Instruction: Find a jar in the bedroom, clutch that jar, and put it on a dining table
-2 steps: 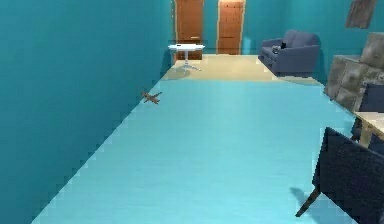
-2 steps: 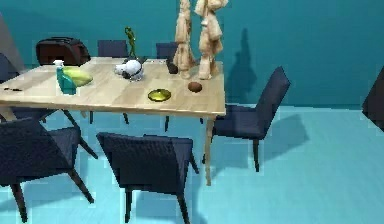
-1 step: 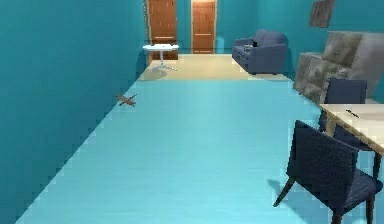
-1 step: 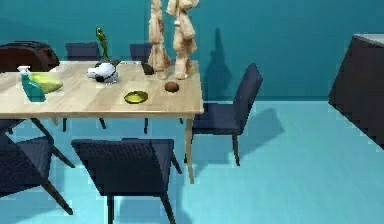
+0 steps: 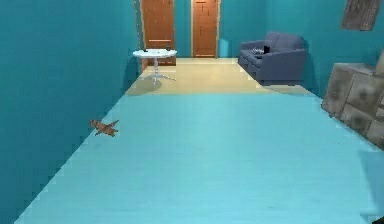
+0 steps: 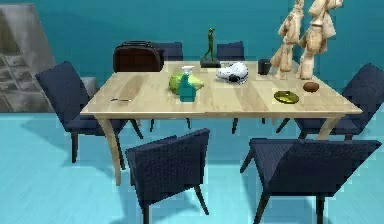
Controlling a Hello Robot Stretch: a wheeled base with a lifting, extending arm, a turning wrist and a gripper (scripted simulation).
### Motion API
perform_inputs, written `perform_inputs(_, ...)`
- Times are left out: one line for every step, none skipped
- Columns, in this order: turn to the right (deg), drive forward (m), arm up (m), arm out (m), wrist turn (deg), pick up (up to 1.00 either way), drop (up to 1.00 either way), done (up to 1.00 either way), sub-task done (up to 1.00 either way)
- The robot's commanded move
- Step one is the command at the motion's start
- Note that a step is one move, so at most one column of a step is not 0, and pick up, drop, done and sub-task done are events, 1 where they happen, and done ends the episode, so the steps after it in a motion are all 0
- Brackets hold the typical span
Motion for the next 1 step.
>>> perform_inputs(0.0, 1.0, 0.0, 0.0, 0.0, 0.0, 0.0, 0.0, 0.0)
